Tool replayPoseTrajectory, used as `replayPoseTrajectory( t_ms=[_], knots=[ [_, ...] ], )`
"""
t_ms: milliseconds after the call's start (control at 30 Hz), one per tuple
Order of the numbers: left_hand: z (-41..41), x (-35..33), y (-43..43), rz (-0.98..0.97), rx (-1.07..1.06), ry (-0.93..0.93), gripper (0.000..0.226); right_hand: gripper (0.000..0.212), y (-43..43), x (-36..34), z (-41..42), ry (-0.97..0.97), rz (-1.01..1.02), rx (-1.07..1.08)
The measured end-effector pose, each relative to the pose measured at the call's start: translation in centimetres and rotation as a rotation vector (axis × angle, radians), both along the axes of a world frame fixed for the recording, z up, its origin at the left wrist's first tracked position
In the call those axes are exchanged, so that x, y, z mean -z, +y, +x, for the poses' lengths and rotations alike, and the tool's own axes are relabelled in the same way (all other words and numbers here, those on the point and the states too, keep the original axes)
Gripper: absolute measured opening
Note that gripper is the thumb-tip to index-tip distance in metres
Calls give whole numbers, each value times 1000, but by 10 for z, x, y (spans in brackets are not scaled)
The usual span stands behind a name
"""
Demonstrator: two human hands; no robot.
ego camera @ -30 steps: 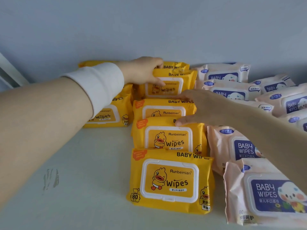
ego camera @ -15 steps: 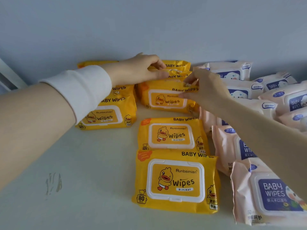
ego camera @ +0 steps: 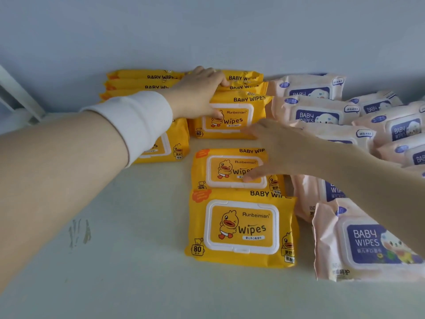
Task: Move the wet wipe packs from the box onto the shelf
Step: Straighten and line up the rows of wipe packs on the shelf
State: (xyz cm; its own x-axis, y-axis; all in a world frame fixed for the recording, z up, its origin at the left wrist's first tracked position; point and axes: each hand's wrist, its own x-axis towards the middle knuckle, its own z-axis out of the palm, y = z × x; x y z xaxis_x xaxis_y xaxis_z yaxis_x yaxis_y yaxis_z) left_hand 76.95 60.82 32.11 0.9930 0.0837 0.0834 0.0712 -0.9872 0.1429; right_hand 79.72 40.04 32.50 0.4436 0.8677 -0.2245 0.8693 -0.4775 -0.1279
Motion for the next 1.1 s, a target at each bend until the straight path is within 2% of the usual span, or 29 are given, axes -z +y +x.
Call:
replayPoseTrajectory(
  t_ms=[67, 100, 200, 300, 367, 500, 667, 733, 800, 867, 1000, 1100],
  knots=[
    [0, -3, 0, -10, 8, 23, 73, 85, 1, 2, -2, 208, -50, 89],
    [0, -5, 0, -17, 9, 40, 73, 85, 2, 3, -3, 206, -51, 110],
    [-2, -12, 2, -107, 16, 113, 73, 89, 5, 5, -1, 61, -33, 112],
    [-7, -21, 4, -317, -1, 181, 86, 83, 10, 7, 3, -118, 225, 122],
    [-11, -23, 4, -362, 0, 192, 99, 78, 18, 12, 6, -254, 362, 142],
    [-13, -14, 5, -129, 4, 225, 106, 78, 36, 19, 10, -422, 376, 140],
    [-8, -2, 4, -13, 16, 176, 100, 83, 11, 8, -2, -314, 434, 227],
    [-9, 0, 5, 13, 24, 171, 100, 91, -10, 1, -18, -246, 280, 154],
    [-9, 0, 4, 13, 37, 174, 99, 102, -25, -4, -34, -126, -51, 79],
    [-10, 0, 3, 16, 35, 188, 98, 99, -29, -3, -44, -72, -293, 10],
    [-11, -4, 1, 23, 28, 220, 96, 82, -22, -2, -47, 102, -302, 41],
    [-11, -7, 0, 20, 26, 246, 96, 81, -21, -4, -47, 182, -285, 76]
  ],
)
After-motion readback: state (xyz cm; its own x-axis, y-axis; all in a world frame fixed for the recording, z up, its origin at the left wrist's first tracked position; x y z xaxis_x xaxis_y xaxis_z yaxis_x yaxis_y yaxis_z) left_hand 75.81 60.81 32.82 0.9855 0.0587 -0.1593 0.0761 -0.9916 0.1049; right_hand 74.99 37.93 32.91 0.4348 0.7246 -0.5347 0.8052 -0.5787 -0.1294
